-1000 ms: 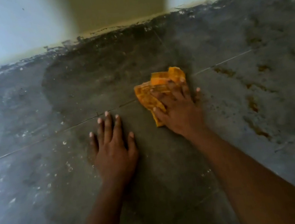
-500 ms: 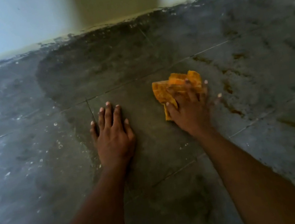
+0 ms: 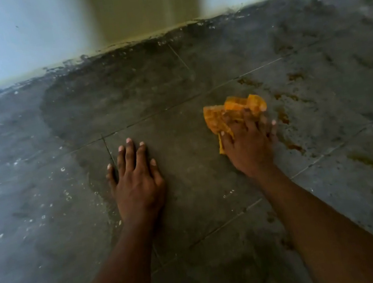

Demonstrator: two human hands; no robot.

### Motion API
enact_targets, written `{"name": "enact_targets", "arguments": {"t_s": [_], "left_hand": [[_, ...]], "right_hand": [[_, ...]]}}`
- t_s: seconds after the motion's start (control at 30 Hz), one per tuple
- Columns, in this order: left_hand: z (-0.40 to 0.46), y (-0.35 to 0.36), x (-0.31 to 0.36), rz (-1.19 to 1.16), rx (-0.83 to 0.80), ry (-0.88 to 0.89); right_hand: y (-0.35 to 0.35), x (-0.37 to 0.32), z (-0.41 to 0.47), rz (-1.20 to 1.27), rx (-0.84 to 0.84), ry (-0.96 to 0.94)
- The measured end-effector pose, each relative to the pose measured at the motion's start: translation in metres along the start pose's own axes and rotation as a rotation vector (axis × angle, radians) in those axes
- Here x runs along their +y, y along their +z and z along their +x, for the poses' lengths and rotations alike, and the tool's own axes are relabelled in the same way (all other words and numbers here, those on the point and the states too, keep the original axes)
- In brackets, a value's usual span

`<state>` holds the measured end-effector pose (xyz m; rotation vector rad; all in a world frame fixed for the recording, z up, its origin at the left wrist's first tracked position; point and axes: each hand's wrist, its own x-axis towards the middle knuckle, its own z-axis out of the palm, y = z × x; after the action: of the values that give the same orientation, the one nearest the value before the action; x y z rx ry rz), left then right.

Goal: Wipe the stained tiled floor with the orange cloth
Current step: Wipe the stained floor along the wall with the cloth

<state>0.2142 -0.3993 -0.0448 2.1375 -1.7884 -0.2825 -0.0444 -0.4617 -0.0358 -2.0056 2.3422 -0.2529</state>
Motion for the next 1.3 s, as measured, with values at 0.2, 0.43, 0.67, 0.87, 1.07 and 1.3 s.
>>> {"name": "enact_targets", "arguments": {"t_s": [0.2,0.43,0.67,0.87,1.07,1.3], "left_hand": [[-0.001,-0.004,0.002,-0.006,-0.006,-0.003],[-0.01,-0.01,-0.001,-0.043,-0.043,0.071],[-0.077,0.011,0.049,-0.073,-0.117,0.123],[-0.126,0.029,0.08,-0.009,-0.067,0.072],[-0.122,0.032,0.08,0.008,-0.034,0.075],[-0.12,0.025,0.086,0.026,-0.081,0.064]], "right_hand": [[0.005,-0.034,0.001,0.086,0.006,-0.045],[-0.015,0.07,-0.056,0.002,-0.047,-0.16],[-0.008,0.017,-0.061,0.101,-0.055,-0.132],[-0.016,0.096,-0.104,-0.048,-0.024,-0.227],[-0.01,0.043,-0.074,0.098,0.026,0.014],[-0.026,0.145,-0.12,-0.007,-0.011,0.076]]}}
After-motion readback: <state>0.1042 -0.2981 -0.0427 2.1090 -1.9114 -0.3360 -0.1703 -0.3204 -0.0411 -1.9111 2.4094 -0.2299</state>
